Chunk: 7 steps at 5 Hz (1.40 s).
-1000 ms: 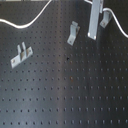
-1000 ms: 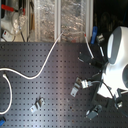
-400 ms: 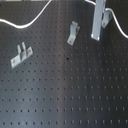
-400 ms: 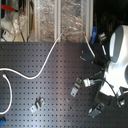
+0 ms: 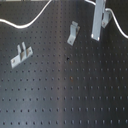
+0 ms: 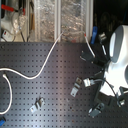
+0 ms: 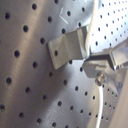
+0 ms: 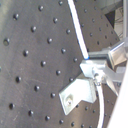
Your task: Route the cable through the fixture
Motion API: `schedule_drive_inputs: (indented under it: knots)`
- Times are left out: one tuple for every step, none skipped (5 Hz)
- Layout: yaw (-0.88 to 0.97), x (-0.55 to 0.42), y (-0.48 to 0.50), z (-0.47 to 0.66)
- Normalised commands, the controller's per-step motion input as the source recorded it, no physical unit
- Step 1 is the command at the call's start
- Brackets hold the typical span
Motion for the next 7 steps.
schedule_drive_inputs:
  knots:
    - [0.02,-0.088,0.044,0.33]
    - [0.03,-0.087,0.029,0.07]
    - [0.04,-0.313,0.134,-0.04]
    - [0.08,-0.370,0.159,-0.17]
    - [0.04,-0.220,0.316,-0.08]
    - [0.05,-0.230,0.183,-0.12]
    - [-0.03,0.000,0.000,0.00]
